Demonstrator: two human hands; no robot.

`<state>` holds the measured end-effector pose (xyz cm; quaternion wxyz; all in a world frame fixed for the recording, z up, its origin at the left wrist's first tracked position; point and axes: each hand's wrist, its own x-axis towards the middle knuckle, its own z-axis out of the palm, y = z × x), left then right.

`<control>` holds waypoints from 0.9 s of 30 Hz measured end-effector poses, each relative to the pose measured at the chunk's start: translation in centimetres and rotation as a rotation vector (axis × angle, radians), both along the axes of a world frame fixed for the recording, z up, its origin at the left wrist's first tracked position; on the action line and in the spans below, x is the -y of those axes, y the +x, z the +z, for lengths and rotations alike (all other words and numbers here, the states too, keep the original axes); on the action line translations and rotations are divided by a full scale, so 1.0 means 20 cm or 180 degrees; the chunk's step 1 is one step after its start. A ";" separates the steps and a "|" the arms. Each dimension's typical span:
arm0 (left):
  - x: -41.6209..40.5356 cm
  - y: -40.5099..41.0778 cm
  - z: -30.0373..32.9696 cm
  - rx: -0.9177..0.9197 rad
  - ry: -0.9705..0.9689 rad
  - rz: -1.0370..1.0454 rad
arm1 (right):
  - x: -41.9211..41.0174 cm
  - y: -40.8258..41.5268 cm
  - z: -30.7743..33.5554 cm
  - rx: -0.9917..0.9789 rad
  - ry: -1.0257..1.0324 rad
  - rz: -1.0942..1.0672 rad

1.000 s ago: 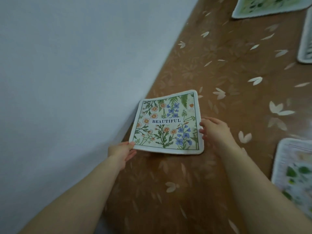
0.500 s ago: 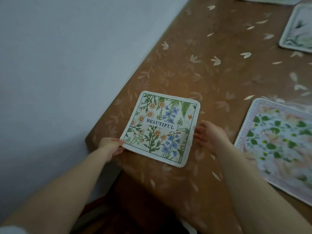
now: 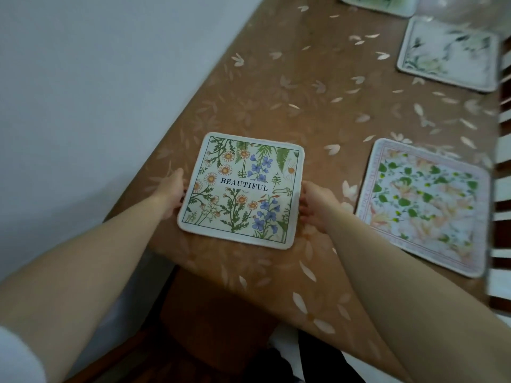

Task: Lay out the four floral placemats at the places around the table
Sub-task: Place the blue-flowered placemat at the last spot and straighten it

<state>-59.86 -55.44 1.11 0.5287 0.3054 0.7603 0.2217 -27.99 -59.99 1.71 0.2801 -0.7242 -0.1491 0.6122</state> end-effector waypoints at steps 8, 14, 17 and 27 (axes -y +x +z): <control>-0.01 -0.02 -0.04 0.0204 -0.0162 -0.0212 | 0.08 -0.04 0.03 0.0330 -0.0240 0.0344; 0.01 -0.01 -0.04 0.0276 -0.0336 -0.0623 | 0.26 0.03 0.04 0.0434 -0.0379 0.0313; 0.03 0.03 -0.04 0.0336 -0.0387 -0.0833 | 0.36 0.07 0.04 0.0415 -0.0450 0.0187; 0.12 0.13 0.00 0.0406 -0.0625 -0.1284 | 0.58 0.17 0.04 0.0384 -0.0686 0.0019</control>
